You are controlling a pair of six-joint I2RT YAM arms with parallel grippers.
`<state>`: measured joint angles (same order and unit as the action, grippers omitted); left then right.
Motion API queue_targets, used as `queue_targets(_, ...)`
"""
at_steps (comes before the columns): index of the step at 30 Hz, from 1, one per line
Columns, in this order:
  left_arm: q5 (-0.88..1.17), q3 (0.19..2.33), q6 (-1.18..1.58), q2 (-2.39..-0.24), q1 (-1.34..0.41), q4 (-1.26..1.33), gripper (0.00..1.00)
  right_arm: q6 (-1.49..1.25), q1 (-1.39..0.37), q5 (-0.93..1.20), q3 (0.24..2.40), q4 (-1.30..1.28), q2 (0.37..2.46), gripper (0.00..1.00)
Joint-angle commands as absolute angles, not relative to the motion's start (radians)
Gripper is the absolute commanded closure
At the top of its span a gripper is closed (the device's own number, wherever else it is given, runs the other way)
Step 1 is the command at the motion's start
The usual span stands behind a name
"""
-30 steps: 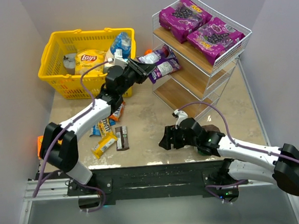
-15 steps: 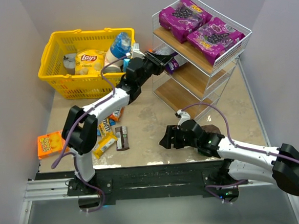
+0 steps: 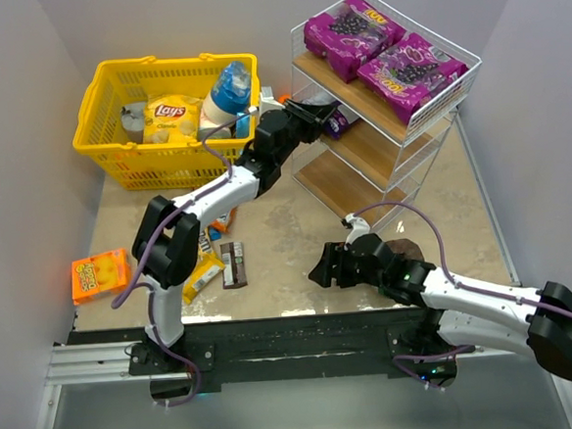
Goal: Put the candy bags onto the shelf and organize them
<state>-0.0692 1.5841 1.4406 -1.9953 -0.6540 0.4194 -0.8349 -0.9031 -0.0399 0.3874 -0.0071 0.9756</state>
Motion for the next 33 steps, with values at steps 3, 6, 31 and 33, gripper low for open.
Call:
queue_targets(3,-0.144,1.621,1.431,-1.967,-0.649,0.436,0.63,-0.848,-0.908,-0.078,0.374,0.012,0.963,0.30)
queue_targets(6,-0.184,1.609,1.385,-1.937,-0.649,0.422,0.52,-0.847,-0.908,-0.078,0.382,0.015,0.982,0.31)
queue_targets(31,-0.452,1.270,1.036,-1.510,-0.647,0.247,0.20,-0.854,-0.908,-0.114,0.423,-0.037,0.999,0.21)
queue_targets(33,-0.459,1.211,0.987,-1.461,-0.646,0.236,0.17,-0.851,-0.908,-0.117,0.440,-0.040,1.006,0.20)
